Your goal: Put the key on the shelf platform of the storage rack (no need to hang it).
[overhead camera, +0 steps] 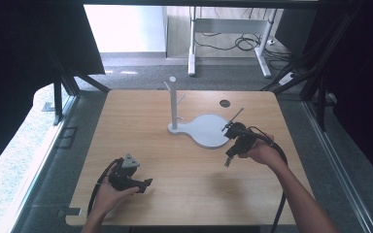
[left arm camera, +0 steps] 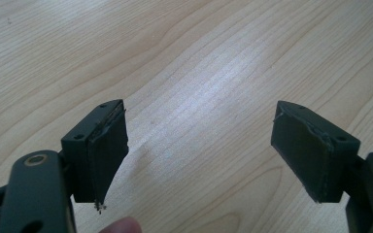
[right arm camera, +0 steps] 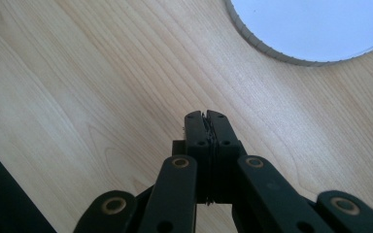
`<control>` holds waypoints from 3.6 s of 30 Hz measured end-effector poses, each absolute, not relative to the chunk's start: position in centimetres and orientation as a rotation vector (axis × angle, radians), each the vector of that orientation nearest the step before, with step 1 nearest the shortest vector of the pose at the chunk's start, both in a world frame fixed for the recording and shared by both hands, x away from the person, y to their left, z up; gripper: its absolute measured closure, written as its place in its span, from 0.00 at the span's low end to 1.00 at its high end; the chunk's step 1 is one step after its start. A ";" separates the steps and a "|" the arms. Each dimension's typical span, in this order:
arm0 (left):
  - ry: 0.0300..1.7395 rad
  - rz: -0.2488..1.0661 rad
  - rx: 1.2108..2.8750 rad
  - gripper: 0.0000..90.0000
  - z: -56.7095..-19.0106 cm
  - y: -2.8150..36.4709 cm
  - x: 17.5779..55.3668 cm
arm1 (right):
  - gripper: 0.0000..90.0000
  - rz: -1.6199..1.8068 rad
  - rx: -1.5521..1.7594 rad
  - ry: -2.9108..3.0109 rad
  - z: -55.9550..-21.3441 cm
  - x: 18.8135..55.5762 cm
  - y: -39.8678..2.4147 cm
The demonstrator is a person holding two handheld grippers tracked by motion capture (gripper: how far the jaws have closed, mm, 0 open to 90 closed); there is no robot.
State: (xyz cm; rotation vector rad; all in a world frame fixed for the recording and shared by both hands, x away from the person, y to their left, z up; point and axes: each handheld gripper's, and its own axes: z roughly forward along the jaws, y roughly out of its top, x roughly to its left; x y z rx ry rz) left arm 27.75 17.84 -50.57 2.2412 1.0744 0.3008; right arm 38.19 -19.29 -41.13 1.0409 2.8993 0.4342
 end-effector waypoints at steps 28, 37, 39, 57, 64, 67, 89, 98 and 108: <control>1.074 0.299 2.244 0.24 -50.6 17.8 27.8 | 0.99 0.441 1.063 2.878 -40.1 40.3 -18.1; 1.078 0.299 2.242 0.24 -50.6 17.8 27.7 | 0.99 0.439 1.087 2.872 -40.1 41.2 -17.9; 1.079 0.296 2.244 0.24 -50.7 17.8 27.8 | 0.99 0.446 1.088 2.871 -40.1 41.5 -17.9; 1.068 0.301 2.248 0.24 -50.6 17.7 27.8 | 0.99 0.466 1.132 2.822 -39.5 43.4 -17.8; 1.062 0.297 2.258 0.24 -50.8 17.5 27.8 | 0.99 0.481 1.152 2.804 -39.2 44.1 -17.8; 1.062 0.297 2.256 0.24 -50.8 17.4 27.8 | 0.99 0.490 1.139 2.806 -39.1 44.5 -17.5; 1.057 0.292 2.265 0.24 -51.0 17.6 27.9 | 0.99 0.501 1.189 2.782 -39.8 47.9 -16.2; 1.055 0.289 2.268 0.24 -51.0 17.5 27.9 | 0.99 0.523 1.202 2.780 -40.6 48.8 -15.6; 1.053 0.288 2.267 0.24 -51.0 17.6 28.0 | 0.99 0.521 1.236 2.778 -41.8 50.0 -15.0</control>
